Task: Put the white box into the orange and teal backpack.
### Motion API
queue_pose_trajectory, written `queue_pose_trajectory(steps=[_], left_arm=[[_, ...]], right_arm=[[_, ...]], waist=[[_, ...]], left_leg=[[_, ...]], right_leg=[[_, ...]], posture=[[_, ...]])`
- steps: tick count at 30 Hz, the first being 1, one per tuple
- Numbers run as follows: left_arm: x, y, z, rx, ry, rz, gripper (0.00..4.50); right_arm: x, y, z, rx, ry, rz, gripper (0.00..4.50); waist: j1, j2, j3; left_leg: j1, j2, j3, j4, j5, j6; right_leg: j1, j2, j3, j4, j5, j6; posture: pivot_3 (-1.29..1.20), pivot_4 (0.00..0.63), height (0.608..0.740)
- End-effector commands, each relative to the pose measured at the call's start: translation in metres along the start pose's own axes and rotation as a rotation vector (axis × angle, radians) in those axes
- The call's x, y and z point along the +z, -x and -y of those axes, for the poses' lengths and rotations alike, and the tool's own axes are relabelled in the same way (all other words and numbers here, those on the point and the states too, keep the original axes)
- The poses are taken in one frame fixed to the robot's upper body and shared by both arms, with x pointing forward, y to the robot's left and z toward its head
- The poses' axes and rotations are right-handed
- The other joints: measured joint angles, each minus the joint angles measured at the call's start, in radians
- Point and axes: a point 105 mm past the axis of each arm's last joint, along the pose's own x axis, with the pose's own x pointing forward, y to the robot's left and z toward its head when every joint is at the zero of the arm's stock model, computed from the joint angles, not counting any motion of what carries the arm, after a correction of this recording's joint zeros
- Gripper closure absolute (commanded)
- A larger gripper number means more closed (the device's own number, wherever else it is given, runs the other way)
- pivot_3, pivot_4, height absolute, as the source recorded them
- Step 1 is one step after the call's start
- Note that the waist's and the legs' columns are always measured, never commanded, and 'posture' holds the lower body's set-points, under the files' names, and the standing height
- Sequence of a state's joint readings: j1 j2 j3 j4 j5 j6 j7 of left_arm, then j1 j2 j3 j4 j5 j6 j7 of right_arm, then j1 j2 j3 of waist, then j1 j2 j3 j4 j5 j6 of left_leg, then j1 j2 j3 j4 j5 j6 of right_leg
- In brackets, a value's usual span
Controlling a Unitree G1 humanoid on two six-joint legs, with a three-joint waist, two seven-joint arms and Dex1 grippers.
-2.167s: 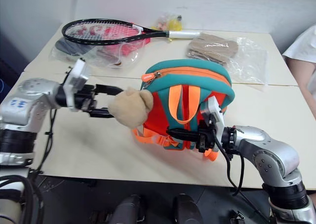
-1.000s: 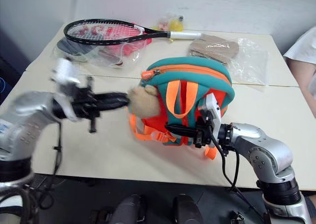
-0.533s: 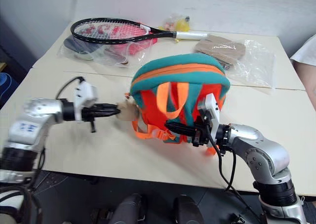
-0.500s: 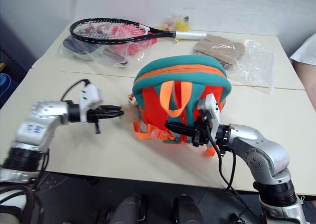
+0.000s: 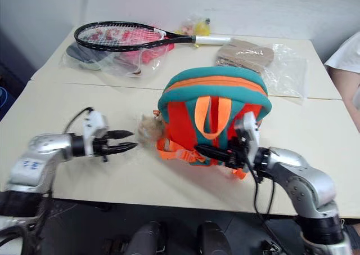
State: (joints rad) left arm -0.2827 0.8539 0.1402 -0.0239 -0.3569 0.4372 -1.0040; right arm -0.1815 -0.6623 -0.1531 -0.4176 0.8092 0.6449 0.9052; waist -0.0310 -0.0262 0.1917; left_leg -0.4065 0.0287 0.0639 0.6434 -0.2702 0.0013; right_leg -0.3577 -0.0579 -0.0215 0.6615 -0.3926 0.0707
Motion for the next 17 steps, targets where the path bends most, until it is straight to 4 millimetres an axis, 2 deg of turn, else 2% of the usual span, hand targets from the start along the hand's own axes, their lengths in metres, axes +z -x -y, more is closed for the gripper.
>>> queue_pose_trajectory(steps=[1,4,6,7,9,11,14,17], left_arm=[[0.007,0.034,0.005,-0.003,-0.030,0.028,1.10],[-0.001,0.054,0.023,-0.022,-0.003,-0.008,0.14],[-0.011,0.067,0.031,-0.003,0.006,-0.043,0.00],[-0.017,0.074,0.035,0.005,0.019,-0.055,0.00],[-0.019,0.083,0.045,0.010,0.032,0.016,0.00],[-0.025,0.089,0.052,0.022,0.020,0.009,0.00],[-0.033,0.092,0.059,0.009,-0.022,-0.050,0.00],[-0.028,0.091,0.050,0.058,-0.044,-0.019,0.00]], right_arm=[[0.012,0.042,0.023,-0.150,0.184,0.005,1.77],[-0.002,0.087,0.034,-0.196,0.218,-0.154,0.71],[-0.004,0.111,0.041,-0.236,0.246,-0.210,0.05],[-0.007,0.122,0.045,-0.243,0.268,-0.249,0.02],[-0.018,0.142,0.052,-0.238,0.341,-0.343,0.02],[-0.029,0.155,0.056,-0.204,0.416,-0.422,0.02],[-0.027,0.152,0.064,-0.213,0.459,-0.395,0.02],[-0.023,0.146,0.069,-0.219,0.486,-0.375,0.02]], waist=[[0.002,0.000,0.000],[0.007,0.001,0.000],[0.007,0.001,0.000],[0.004,0.001,0.000],[-0.001,0.002,0.000],[-0.003,0.002,0.000],[-0.003,0.002,0.000],[-0.004,0.003,0.000]], left_leg=[[0.000,0.000,0.000,0.000,0.000,0.000],[0.001,-0.001,0.000,0.000,-0.002,0.004],[0.001,-0.002,0.000,0.000,-0.003,0.005],[0.002,-0.002,0.000,0.001,-0.004,0.005],[0.003,-0.001,0.000,0.001,-0.004,0.006],[0.007,-0.001,0.001,0.000,-0.004,0.005],[0.020,0.000,0.002,-0.009,-0.004,0.004],[0.020,0.000,0.003,-0.011,-0.003,0.002]], right_leg=[[0.000,0.000,0.000,0.000,0.000,0.000],[0.002,-0.002,0.000,-0.002,0.000,0.000],[0.004,-0.003,0.000,-0.003,0.000,0.000],[0.005,-0.002,0.000,-0.003,0.000,0.000],[0.005,-0.002,0.000,-0.004,0.000,0.000],[0.009,-0.002,0.000,-0.004,0.000,0.000],[0.019,-0.001,0.001,-0.009,-0.001,-0.001],[0.018,-0.001,0.001,-0.008,-0.001,-0.001]], posture=[[0.00,0.150,0.740],[0.00,0.150,0.740],[0.00,0.150,0.740],[0.00,0.150,0.740],[0.00,0.150,0.740],[0.00,0.150,0.740],[0.00,0.150,0.740],[0.00,0.150,0.740]])
